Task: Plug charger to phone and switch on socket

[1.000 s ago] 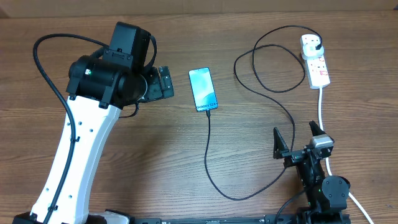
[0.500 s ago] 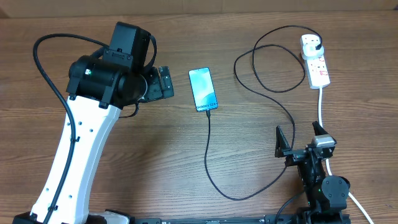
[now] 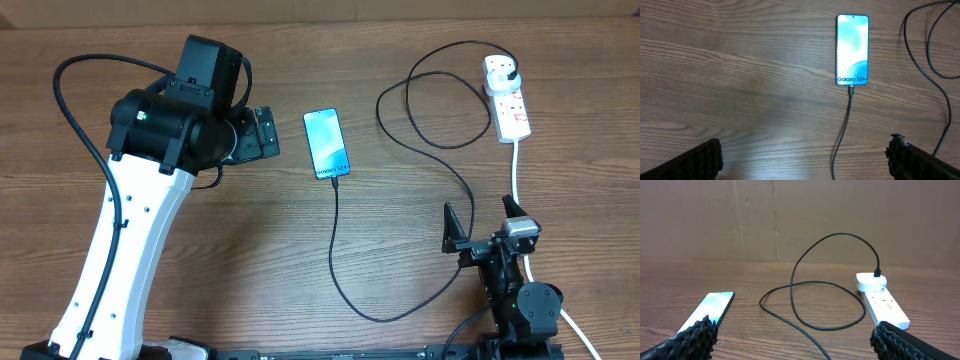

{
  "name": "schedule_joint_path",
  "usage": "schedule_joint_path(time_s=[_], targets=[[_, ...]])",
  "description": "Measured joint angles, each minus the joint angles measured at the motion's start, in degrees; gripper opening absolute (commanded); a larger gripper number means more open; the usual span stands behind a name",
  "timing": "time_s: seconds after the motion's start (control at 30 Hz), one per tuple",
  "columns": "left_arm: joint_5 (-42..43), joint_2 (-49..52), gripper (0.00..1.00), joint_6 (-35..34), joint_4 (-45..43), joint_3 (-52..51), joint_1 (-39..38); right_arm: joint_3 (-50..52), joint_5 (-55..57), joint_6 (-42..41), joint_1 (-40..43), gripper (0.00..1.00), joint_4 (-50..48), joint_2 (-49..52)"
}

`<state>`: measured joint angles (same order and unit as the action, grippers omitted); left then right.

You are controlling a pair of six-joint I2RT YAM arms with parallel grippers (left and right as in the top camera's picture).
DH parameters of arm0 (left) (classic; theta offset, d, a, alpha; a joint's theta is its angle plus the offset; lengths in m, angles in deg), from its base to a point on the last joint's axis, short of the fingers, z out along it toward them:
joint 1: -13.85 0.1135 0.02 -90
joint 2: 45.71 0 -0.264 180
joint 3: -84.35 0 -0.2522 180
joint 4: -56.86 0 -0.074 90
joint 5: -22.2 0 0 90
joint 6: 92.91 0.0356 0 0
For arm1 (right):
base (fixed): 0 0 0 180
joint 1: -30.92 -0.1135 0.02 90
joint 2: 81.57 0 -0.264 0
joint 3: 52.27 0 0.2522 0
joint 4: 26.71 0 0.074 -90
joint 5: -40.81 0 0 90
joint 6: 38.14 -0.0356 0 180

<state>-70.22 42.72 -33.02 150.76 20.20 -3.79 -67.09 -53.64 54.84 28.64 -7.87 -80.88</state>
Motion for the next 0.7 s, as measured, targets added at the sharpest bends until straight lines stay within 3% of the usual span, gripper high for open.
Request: schedule_joint_path(time_s=[0.7], targets=[[-6.62, -0.11, 1.0, 2.01, 5.53, -1.07, 0.0, 0.0, 0.0, 0.0, -0.02, 1.0, -0.04, 0.0]])
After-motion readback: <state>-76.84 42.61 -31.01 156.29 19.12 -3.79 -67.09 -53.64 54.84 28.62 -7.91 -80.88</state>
